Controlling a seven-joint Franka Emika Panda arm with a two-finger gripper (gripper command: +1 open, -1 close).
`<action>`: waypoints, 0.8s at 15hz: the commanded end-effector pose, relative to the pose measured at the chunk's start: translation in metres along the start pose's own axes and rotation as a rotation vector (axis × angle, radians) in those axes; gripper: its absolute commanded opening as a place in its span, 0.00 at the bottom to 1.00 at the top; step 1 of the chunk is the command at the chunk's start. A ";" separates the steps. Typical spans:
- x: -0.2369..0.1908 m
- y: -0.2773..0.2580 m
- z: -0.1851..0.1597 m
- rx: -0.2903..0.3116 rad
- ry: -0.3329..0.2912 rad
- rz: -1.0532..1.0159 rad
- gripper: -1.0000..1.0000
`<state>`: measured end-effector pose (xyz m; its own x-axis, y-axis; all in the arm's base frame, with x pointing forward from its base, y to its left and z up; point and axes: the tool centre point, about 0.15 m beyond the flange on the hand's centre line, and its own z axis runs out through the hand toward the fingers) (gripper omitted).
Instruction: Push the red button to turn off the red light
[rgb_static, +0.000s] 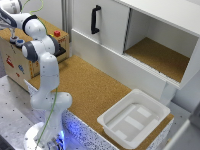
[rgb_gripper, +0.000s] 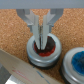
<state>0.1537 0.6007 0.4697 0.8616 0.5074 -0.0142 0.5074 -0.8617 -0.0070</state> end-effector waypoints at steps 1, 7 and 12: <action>0.001 -0.003 -0.084 -0.212 -0.116 0.034 1.00; -0.004 0.028 -0.080 -0.186 -0.139 0.107 1.00; 0.008 0.096 -0.058 -0.137 -0.041 0.144 1.00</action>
<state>0.1661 0.5473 0.5261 0.9154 0.4016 -0.0258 0.4024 -0.9117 0.0831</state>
